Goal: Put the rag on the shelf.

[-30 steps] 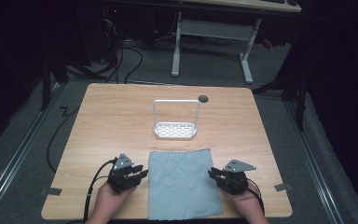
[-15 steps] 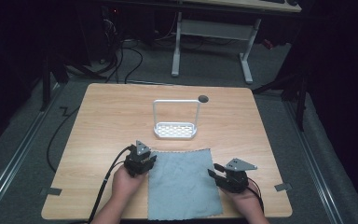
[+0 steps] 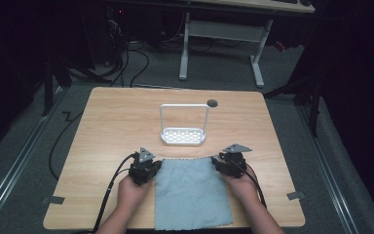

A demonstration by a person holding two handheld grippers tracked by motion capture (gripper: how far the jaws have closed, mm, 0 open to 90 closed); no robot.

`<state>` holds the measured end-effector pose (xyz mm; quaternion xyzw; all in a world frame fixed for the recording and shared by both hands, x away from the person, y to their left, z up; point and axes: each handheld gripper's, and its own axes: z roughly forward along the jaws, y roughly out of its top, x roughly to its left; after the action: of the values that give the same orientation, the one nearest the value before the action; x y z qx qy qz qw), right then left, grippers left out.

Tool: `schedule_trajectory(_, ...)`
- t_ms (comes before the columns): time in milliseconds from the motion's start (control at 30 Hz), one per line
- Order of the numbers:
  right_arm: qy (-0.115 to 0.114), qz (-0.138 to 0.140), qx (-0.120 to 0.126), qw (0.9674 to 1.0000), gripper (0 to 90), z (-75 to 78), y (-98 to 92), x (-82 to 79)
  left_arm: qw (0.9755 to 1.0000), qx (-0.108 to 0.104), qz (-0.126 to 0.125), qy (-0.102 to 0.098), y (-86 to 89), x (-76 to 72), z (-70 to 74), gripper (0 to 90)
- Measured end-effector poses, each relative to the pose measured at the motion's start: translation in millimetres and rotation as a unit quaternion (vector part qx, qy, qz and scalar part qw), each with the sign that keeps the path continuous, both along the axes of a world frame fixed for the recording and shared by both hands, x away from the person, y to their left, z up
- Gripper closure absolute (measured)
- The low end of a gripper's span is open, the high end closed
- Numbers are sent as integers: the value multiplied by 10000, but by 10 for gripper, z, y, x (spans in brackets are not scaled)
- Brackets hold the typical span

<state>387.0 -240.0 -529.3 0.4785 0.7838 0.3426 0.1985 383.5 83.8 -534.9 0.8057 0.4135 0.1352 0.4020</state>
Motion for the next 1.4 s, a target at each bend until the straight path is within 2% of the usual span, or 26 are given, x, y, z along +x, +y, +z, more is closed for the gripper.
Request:
schedule_trajectory(33,-61,68,-155,9998,702,2,46,-31,10000,4,-3,-6,0,-1,0,891)
schedule_trajectory(133,-131,184,-178,9996,864,-4,99,-91,10000,-1,-14,5,4,-1,1,893)
schedule_trajectory(167,-119,186,-163,9996,879,-4,111,-104,10000,-16,-12,17,5,-1,1,895)
schedule_trajectory(233,-157,229,-185,9994,885,-4,121,-111,10000,-20,-6,-3,12,-6,3,898)
schedule_trajectory(333,-259,218,48,9994,885,30,98,-143,9999,-151,-3,-77,39,-31,18,898)
schedule_trajectory(467,-400,253,193,9987,885,90,79,-195,9993,-347,-11,-163,80,-57,50,898)
schedule_trajectory(533,-474,266,300,9981,885,117,73,-221,9987,-425,-12,-286,94,-77,72,898)
schedule_trajectory(633,-564,227,501,9969,886,169,69,-268,9976,-582,1,-367,122,-110,124,898)
schedule_trajectory(900,-761,155,761,9941,888,307,33,-355,9938,-873,66,-689,190,-202,310,897)
schedule_trajectory(1067,-1115,204,855,9899,889,422,15,-428,9902,-1003,101,-963,231,-265,420,897)
schedule_trajectory(1400,-1806,225,1031,9779,890,679,-20,-578,9772,-1334,93,-1651,286,-420,715,898)
